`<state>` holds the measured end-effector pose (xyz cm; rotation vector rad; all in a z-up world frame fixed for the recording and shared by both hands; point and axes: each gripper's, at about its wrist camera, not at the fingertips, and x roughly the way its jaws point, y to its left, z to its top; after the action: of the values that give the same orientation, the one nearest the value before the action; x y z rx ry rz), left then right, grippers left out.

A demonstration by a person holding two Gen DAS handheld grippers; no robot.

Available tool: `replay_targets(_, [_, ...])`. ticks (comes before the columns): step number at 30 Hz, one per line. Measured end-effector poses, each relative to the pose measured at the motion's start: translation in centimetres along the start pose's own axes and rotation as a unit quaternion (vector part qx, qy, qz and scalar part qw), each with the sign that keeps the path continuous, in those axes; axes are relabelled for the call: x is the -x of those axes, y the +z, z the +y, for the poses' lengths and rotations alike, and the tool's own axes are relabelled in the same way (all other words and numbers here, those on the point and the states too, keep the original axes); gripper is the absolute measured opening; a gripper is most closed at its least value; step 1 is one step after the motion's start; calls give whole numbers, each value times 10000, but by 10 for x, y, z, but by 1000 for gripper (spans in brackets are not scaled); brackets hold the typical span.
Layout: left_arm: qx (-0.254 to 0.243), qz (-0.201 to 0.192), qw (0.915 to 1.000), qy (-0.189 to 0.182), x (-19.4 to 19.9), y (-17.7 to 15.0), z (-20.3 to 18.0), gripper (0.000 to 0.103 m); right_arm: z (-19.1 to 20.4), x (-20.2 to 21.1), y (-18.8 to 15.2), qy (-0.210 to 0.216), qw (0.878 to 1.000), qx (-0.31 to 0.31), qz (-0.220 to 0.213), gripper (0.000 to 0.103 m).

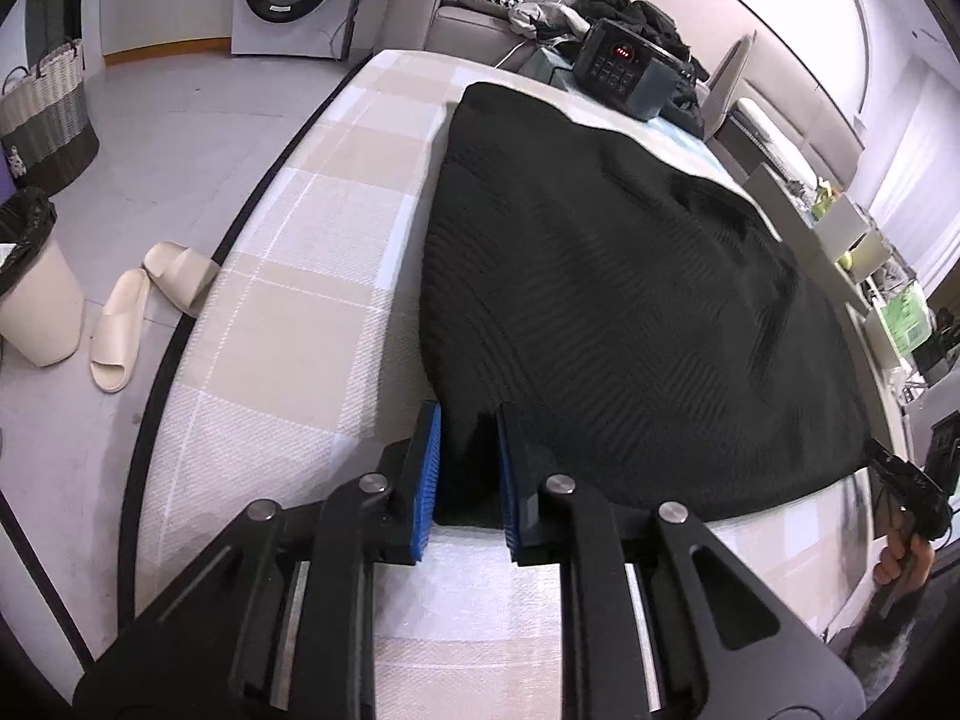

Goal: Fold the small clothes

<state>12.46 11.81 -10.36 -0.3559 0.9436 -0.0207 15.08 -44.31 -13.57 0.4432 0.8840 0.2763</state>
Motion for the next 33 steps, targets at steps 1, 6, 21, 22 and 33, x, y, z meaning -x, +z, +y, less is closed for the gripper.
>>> replay_targets(1, [17,-24,10000,-10,-2,2,0,13,0,-2,2,11,10000,-36,-14,31])
replay_targets(6, [-44,7,10000,-59,-15,2,-4,9,-3,-11,6,-96,9997,-219,-98,22])
replay_targets(21, [-56,-57,9997,-226,10,-9,6,10,-2,2,9,-175,9995,-86,-267,46])
replay_targets(22, [43,-98,9997,-220,10,-2,8,17,-2,3,14,-112,9989,-181,-406,46])
replay_targets(33, [-153,90,9998,-75,-47,72,-23,45,-8,-67,88,-477,9985,-252,-18,47])
